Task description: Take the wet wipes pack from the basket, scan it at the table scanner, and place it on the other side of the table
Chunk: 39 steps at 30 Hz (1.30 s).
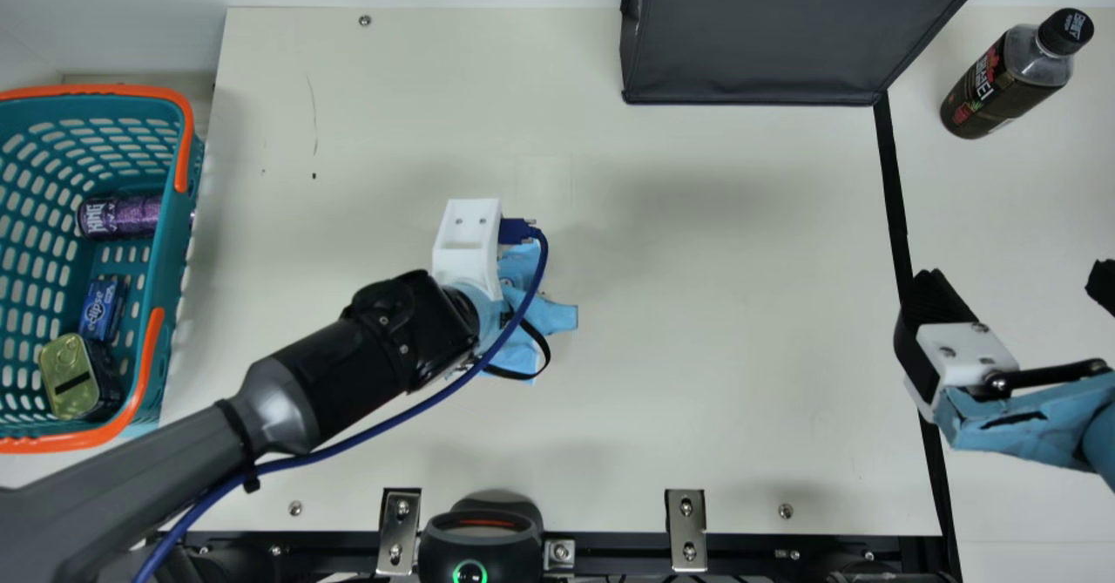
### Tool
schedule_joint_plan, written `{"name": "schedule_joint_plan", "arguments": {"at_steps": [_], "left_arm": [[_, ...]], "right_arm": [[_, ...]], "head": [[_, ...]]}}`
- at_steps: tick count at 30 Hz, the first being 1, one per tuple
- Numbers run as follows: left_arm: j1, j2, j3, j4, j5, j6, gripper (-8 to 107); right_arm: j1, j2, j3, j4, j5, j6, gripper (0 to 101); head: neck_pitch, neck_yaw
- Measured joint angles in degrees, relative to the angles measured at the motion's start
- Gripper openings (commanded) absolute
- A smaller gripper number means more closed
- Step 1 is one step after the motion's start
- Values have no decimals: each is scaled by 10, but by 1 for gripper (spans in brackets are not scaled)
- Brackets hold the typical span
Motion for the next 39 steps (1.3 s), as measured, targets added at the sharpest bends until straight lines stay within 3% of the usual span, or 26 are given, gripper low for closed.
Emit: {"name": "schedule_joint_plan", "arguments": {"at_steps": [15, 29, 39], "left_arm": [[-10, 1, 40, 65, -74, -88, -8], [-9, -2, 44, 59, -84, -94, -8], [-3, 2, 27, 18, -89, -62, -8]], "right_arm": [[0, 0, 0, 0, 0, 0, 95], [0, 0, 0, 0, 0, 0, 95], [0, 0, 0, 0, 0, 0, 95]], "head": [[1, 0], [1, 0], [0, 0]]}}
